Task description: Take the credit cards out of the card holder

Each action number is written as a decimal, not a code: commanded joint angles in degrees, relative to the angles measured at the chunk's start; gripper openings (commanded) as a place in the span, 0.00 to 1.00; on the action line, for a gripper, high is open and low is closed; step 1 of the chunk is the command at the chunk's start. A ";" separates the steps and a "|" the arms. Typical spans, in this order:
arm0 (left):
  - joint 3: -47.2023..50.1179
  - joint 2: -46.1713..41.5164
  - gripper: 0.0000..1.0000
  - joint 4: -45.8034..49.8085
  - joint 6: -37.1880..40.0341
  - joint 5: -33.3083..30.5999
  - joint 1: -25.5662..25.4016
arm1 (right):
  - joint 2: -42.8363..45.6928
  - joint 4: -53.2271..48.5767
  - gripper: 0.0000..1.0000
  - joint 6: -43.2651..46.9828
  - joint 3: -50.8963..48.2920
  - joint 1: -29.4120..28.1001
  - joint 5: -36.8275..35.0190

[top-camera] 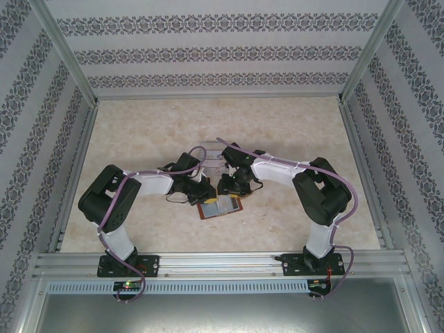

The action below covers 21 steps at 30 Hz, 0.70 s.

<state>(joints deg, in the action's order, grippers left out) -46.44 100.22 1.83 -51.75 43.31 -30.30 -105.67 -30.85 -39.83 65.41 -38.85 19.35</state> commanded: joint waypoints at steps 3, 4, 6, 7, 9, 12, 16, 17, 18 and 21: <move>1.28 -1.26 0.03 -0.55 -1.10 -1.61 0.77 | -2.00 -2.55 0.43 1.07 -1.31 0.22 -2.86; 1.41 -1.36 0.03 -0.64 -1.16 -1.70 0.74 | -2.08 -2.55 0.43 0.99 -1.41 0.18 -2.85; 1.63 -1.75 0.03 -0.73 -1.25 -1.91 0.85 | -2.06 -2.70 0.43 1.00 -1.37 0.23 -2.98; 1.71 -1.94 0.03 -0.61 -1.25 -2.00 0.86 | -2.09 -2.75 0.43 0.98 -1.50 0.22 -3.14; 2.03 -2.39 0.03 -0.62 -1.25 -2.26 0.94 | -2.00 -3.06 0.43 0.94 -1.44 0.29 -3.83; 2.70 -2.92 0.03 -0.69 -1.32 -2.36 1.03 | -1.91 -3.84 0.43 1.03 -1.33 0.28 -4.82; 3.11 -3.19 0.04 -0.77 -1.34 -2.35 1.08 | -1.91 -4.79 0.43 1.20 -1.06 0.37 -5.80; 3.21 -3.17 0.04 -0.77 -1.33 -2.36 1.12 | -1.84 -4.88 0.43 1.23 -0.99 0.43 -6.05; 3.25 -3.11 0.04 -0.81 -1.33 -2.29 1.12 | -1.75 -4.96 0.43 1.25 -0.98 0.40 -6.27; 3.46 -3.27 0.05 -0.87 -1.34 -2.23 1.20 | -1.47 -5.44 0.43 1.21 -0.80 0.37 -6.94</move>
<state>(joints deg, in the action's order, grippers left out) -44.56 98.43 -0.49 -52.80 43.05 -30.26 -105.67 -30.89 -39.46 65.41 -38.89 18.87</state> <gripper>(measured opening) 0.049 0.427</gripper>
